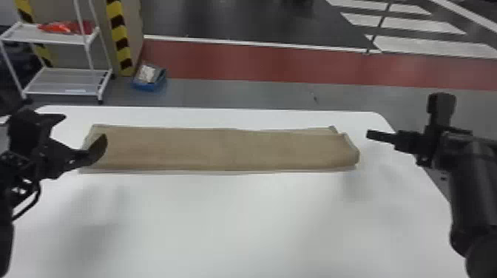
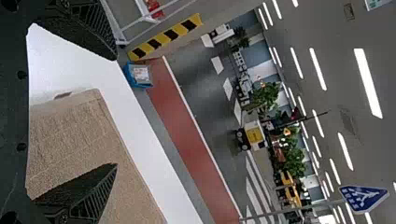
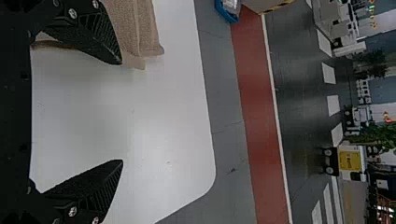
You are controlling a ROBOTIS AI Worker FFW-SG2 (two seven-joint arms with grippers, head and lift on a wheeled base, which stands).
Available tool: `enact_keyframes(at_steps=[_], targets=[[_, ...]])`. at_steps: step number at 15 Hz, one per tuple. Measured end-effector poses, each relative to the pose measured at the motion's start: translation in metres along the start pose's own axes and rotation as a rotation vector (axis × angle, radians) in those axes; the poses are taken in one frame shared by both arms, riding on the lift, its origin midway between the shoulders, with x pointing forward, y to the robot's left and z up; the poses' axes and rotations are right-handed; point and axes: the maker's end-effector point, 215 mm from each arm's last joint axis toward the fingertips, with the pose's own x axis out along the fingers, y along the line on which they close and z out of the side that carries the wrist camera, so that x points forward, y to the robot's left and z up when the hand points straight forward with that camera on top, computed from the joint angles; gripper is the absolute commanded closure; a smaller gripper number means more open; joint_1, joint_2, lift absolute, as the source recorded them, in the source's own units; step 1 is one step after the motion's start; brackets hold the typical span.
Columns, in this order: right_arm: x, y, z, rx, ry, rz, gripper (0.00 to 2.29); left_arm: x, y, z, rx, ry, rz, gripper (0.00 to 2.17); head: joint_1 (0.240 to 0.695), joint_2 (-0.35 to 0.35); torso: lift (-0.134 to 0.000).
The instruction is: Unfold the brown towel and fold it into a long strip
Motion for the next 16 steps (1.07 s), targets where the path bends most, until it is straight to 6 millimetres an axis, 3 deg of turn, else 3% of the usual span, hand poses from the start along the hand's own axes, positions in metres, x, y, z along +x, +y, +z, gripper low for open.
enact_keyframes(at_steps=[6, 16], targets=[[0.008, 0.008, 0.009, 0.026, -0.048, 0.007, 0.16, -0.002, -0.012, -0.008, -0.017, 0.008, -0.020, 0.07, 0.680, -0.169, -0.123], [0.025, 0.024, -0.015, 0.012, -0.013, 0.014, 0.28, 0.001, -0.026, -0.009, -0.020, 0.005, -0.042, 0.07, 0.695, -0.162, -0.123]])
